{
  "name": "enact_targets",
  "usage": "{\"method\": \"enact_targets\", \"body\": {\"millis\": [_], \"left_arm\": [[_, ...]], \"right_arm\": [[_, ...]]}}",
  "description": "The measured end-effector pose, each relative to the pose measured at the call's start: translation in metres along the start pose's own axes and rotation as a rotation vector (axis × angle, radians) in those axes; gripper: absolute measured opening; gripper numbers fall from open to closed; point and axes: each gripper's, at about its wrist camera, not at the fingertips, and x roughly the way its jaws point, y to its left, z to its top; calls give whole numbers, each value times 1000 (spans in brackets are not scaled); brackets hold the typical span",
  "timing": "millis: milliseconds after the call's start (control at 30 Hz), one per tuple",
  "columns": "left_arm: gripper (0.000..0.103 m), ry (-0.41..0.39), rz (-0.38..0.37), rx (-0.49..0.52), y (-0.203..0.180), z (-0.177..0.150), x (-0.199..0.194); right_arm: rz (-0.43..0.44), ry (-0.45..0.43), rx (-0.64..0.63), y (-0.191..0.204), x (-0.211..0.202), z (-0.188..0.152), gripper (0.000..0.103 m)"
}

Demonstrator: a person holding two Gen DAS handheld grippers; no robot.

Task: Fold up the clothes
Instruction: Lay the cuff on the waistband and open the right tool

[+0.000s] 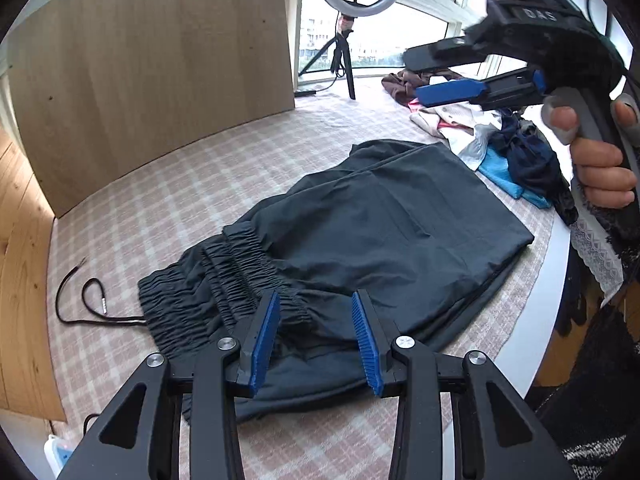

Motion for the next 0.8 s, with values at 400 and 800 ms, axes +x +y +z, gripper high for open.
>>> {"method": "enact_targets", "body": {"millis": [400, 800], "left_arm": [[7, 161, 164, -133, 11, -11, 58], [49, 43, 188, -214, -90, 16, 24]], "right_arm": [[-326, 38, 163, -196, -64, -53, 51], [-188, 183, 53, -276, -8, 3, 51]]}}
